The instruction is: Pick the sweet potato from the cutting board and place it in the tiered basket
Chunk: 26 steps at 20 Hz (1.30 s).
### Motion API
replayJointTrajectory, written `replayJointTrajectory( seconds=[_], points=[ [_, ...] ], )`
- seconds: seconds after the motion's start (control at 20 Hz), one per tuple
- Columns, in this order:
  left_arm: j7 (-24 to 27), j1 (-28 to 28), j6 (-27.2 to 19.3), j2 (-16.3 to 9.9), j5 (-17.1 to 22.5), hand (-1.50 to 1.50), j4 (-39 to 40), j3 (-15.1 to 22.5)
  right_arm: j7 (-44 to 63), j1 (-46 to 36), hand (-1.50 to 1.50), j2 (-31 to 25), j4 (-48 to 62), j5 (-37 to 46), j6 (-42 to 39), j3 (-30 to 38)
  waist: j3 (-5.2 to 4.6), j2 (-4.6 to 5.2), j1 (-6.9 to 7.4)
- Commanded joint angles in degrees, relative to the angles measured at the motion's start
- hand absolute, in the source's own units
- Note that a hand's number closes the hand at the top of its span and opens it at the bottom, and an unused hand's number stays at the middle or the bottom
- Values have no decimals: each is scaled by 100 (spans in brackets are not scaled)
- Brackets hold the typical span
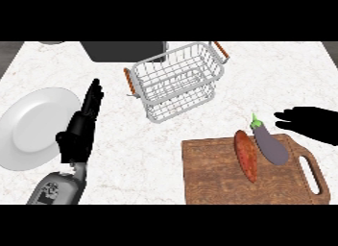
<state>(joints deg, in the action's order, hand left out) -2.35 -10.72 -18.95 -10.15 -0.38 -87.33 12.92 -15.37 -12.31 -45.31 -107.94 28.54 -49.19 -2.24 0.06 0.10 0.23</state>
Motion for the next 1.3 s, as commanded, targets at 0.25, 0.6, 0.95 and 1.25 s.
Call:
replayJointTrajectory(
  seconds=[0.25,0.6,0.95,1.25],
  points=[
    [174,413,-50,300,-385,0,-119,124,-1212,161,-150,-20,375,897,808,-170,-4,-10,-19],
    [102,359,172,341,-382,0,-160,-170,-946,91,-150,426,864,1412,906,-348,-6,-9,-17],
    [-58,272,466,311,-318,0,-308,-333,-1126,-184,-150,635,1511,1617,867,-558,-6,-9,-4],
    [-350,527,461,365,-543,0,-650,-211,-1308,-376,-150,909,1684,1672,969,-634,-6,-15,-2]
  ],
)
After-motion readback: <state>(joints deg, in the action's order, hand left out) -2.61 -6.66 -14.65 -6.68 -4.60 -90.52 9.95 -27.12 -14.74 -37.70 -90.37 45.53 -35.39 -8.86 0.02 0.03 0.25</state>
